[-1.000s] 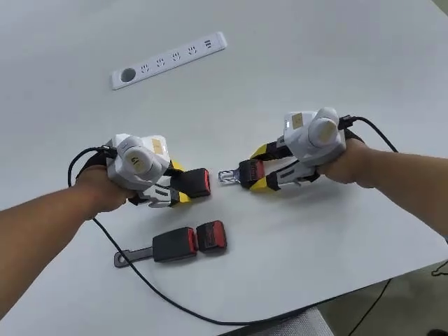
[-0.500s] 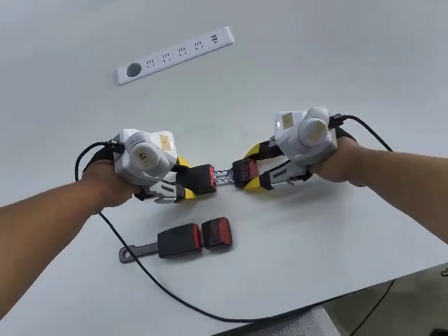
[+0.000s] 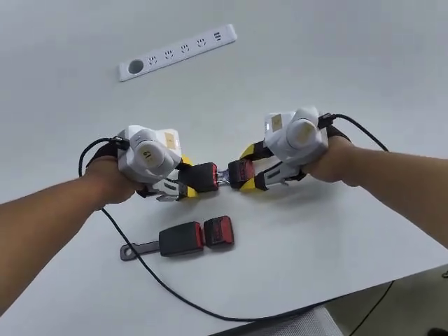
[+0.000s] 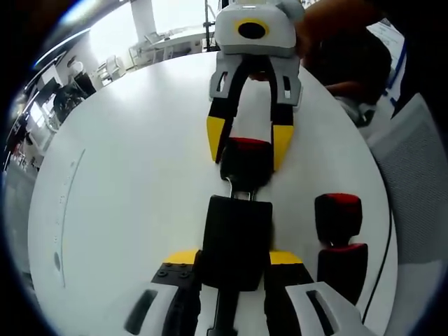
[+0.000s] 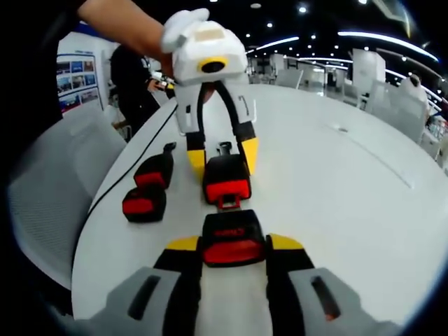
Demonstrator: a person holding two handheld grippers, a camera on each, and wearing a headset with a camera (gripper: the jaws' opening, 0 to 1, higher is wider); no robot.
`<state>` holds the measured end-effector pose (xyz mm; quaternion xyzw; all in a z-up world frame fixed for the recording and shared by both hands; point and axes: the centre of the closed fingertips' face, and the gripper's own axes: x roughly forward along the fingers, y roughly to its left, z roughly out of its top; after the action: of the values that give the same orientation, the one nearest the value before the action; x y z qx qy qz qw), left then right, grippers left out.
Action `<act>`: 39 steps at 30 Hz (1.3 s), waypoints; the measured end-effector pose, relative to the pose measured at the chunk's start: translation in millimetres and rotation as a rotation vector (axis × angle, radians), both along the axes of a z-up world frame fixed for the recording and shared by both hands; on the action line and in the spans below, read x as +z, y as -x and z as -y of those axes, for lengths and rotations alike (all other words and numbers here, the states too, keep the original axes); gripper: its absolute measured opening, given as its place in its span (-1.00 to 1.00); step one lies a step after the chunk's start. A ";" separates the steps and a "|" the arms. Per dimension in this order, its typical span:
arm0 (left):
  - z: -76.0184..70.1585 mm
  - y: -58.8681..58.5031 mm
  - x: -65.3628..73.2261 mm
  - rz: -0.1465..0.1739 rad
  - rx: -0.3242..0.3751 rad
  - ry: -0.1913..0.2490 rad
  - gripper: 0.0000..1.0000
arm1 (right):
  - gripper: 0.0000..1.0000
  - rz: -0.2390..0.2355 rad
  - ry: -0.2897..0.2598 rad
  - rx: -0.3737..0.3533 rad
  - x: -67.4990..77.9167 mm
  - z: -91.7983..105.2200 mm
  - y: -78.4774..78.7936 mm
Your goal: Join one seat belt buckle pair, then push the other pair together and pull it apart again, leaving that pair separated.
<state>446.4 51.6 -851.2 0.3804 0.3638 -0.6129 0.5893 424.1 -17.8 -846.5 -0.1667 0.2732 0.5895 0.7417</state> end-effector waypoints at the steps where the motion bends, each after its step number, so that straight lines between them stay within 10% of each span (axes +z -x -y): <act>1: 0.2 0.1 0.0 0.001 -0.001 -0.001 -0.29 | -0.31 -0.002 0.003 -0.001 -0.1 0.0 -0.3; 39: 2.5 2.1 -2.7 0.012 -0.127 -0.054 -0.32 | -0.32 -0.029 0.120 -0.022 -7.1 -23.7 -16.1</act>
<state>444.4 49.0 -853.9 0.4220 0.3519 -0.6369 0.5408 440.2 5.9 -853.6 -0.1992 0.3204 0.5665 0.7326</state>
